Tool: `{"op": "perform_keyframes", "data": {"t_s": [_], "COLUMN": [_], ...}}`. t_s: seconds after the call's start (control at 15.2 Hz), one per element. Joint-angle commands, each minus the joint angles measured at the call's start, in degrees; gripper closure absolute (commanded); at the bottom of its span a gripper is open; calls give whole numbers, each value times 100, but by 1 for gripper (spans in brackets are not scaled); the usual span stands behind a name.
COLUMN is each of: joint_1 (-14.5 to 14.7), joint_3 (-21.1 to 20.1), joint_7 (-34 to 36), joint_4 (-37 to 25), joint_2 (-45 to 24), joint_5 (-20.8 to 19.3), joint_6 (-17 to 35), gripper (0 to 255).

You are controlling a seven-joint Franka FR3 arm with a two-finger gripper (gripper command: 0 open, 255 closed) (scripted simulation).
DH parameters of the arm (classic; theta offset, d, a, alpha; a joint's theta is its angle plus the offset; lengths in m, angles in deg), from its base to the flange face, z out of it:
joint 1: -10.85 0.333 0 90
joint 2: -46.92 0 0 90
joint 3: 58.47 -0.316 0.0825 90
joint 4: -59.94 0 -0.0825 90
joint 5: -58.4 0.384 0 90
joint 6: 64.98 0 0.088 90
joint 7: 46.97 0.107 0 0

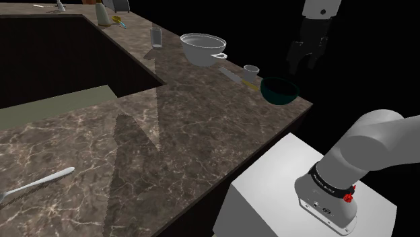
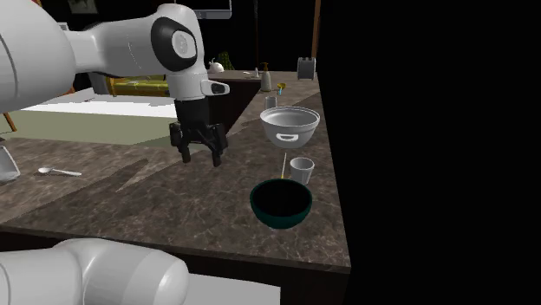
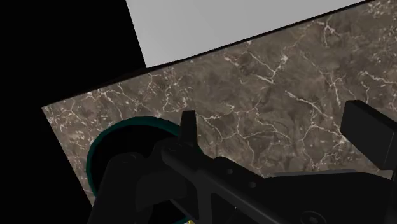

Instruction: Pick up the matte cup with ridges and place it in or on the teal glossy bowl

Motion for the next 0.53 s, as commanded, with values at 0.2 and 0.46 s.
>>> {"op": "perform_keyframes", "data": {"t_s": [0.2,0.46], "joint_1": [-51,-114], "joint_3": [117,262], "joint_7": [-102,-223], "joint_4": [-106,-358], "joint_2": [-563,-1359], "joint_5": [-160,-342], "joint_6": [493,1090], "gripper": [0,0]}}
